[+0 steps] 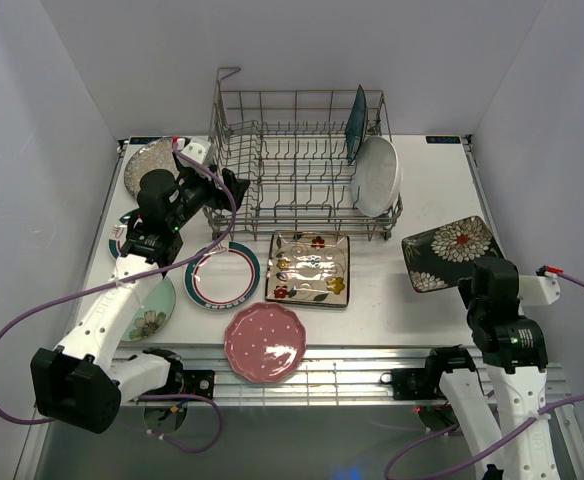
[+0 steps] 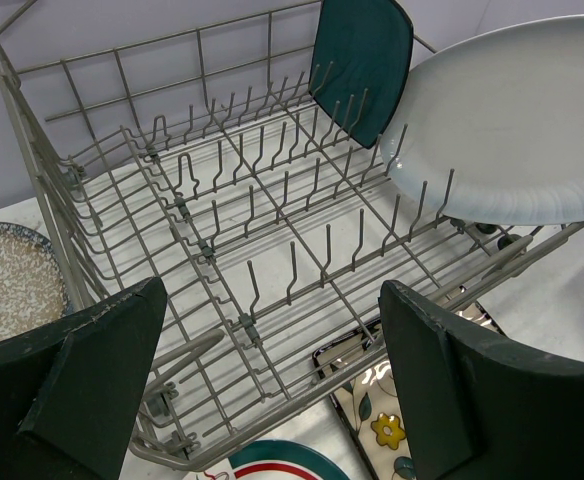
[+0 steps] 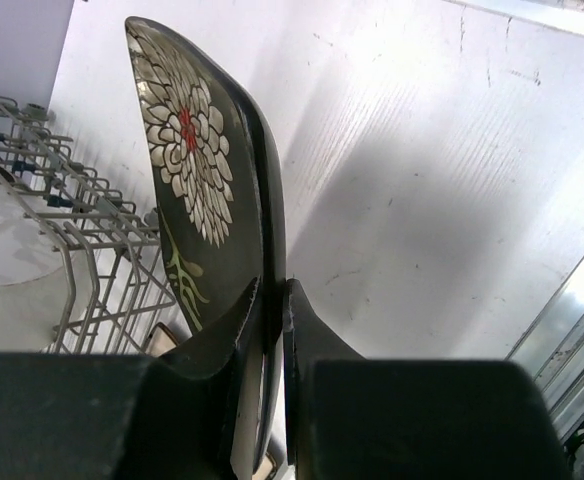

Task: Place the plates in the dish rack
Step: Pick up the plate from the corner of the board, then insert the plate into the dish rack.

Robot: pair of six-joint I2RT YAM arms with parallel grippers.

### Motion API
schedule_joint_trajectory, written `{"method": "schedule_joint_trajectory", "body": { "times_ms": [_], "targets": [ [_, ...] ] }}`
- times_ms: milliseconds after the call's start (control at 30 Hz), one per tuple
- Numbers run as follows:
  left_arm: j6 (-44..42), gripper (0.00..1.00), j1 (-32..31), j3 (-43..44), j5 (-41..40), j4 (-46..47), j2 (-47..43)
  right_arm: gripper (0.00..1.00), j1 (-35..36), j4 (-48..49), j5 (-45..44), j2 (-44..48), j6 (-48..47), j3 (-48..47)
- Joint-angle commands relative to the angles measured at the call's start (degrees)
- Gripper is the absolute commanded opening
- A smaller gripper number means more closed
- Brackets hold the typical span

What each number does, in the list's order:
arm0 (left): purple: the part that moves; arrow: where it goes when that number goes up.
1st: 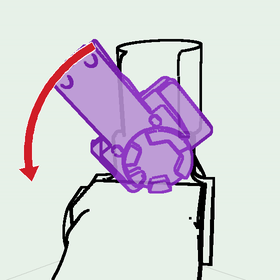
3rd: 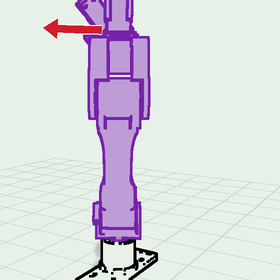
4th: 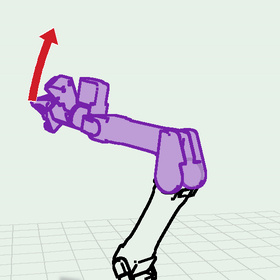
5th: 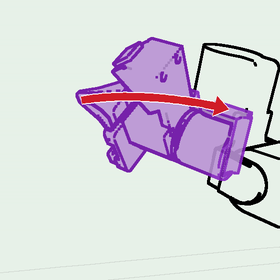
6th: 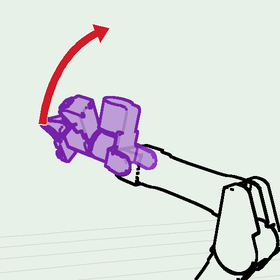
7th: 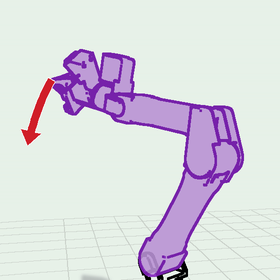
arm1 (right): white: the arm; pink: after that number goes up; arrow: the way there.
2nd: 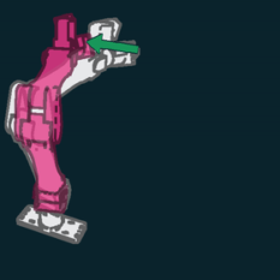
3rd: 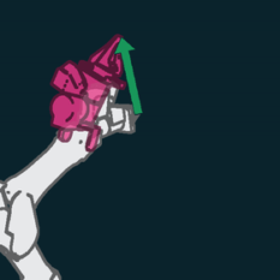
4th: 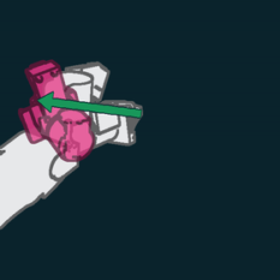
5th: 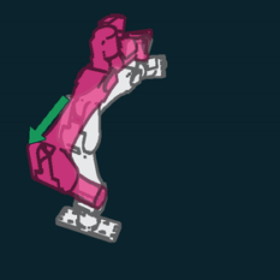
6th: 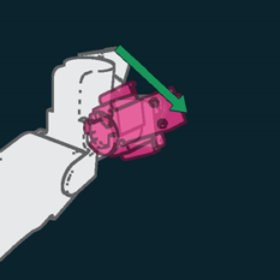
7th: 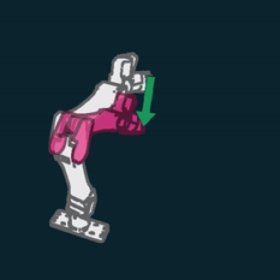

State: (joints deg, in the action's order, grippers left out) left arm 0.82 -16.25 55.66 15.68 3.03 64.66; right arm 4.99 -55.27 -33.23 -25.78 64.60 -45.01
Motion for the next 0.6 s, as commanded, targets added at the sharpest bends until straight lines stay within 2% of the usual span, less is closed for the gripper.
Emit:
{"method": "schedule_joint_trajectory", "body": {
  "times_ms": [0,267,567],
  "targets": [
    [-0.38,0.98,-0.27,-0.46,0.93,-0.3,-2.09,0.08,0.19,7.54,-6.22,1.43,-1.05,-6.57],
    [-0.38,0.98,-0.19,-0.38,0.93,-0.39,-2.09,0.08,0.19,7.28,-6.05,-1.55,-6.5,-14.22],
    [-0.47,0.98,-0.19,-0.38,0.84,-0.3,-2.17,0.08,0.19,9.65,-3.16,-1.91,-8.08,-19.4]
  ]
}}
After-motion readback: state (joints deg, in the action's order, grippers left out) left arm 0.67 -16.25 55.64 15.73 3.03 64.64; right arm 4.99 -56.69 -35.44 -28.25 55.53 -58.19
